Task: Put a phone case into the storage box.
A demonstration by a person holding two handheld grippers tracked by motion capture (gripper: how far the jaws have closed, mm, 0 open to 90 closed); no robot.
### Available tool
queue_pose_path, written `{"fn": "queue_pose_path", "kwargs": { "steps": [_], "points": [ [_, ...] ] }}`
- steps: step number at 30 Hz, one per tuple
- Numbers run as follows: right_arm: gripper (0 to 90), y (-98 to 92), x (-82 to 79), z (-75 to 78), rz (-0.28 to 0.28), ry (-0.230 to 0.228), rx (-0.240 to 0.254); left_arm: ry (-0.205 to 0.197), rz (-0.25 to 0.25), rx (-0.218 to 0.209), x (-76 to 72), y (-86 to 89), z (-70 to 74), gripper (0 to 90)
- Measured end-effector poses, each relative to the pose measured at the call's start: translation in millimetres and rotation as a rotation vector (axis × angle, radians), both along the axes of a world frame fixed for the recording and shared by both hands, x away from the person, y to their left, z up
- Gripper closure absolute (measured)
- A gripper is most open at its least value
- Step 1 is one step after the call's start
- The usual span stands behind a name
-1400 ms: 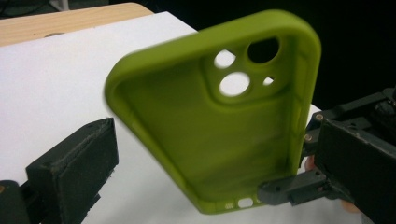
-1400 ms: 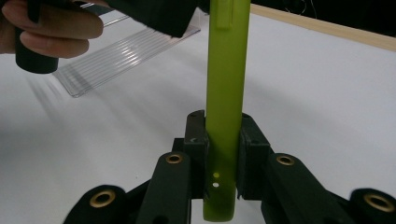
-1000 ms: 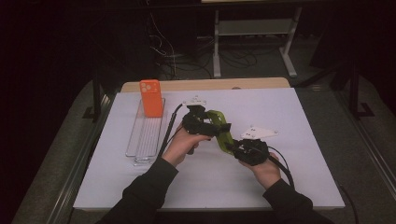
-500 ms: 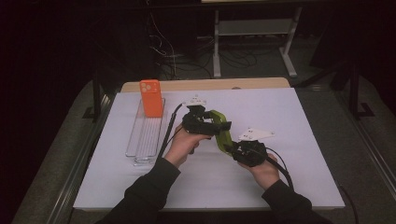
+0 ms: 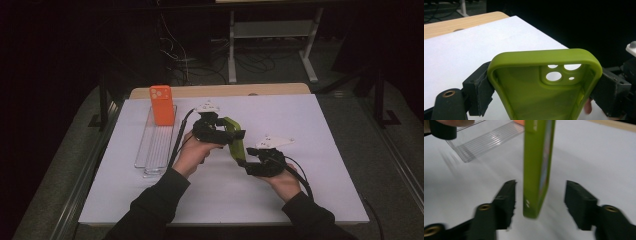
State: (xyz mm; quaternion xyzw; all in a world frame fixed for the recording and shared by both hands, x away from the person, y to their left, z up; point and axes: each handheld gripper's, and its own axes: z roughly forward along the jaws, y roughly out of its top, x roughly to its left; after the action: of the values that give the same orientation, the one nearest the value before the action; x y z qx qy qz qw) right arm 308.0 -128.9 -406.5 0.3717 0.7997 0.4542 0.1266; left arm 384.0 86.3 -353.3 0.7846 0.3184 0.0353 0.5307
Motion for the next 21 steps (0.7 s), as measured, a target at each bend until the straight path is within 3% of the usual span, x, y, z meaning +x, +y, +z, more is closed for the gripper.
{"fn": "queue_pose_path", "kwargs": {
  "steps": [3,5,10,13,21],
  "points": [
    [25.4,-7.2,-0.9,0.9,-0.016,-0.008,-0.019,-0.007,0.011,0.006,3.2,5.6,3.2,15.1],
    [14.0,-12.3,-0.1,-0.1,-0.02,-0.012,-0.04,-0.008,0.019,0.013,4.8,8.4,5.6,15.1],
    [0.5,-20.8,0.7,-6.3,-0.019,-0.002,-0.059,-0.013,0.034,0.02,9.3,14.8,16.3,15.1],
    [0.0,-27.1,-0.6,-12.0,-0.003,0.009,-0.104,-0.026,0.042,0.033,11.4,18.9,24.6,15.1],
    [0.0,-55.2,-10.8,-20.9,-0.035,0.01,-0.129,-0.066,0.094,0.087,18.6,34.8,52.1,15.0]
  ]
}}
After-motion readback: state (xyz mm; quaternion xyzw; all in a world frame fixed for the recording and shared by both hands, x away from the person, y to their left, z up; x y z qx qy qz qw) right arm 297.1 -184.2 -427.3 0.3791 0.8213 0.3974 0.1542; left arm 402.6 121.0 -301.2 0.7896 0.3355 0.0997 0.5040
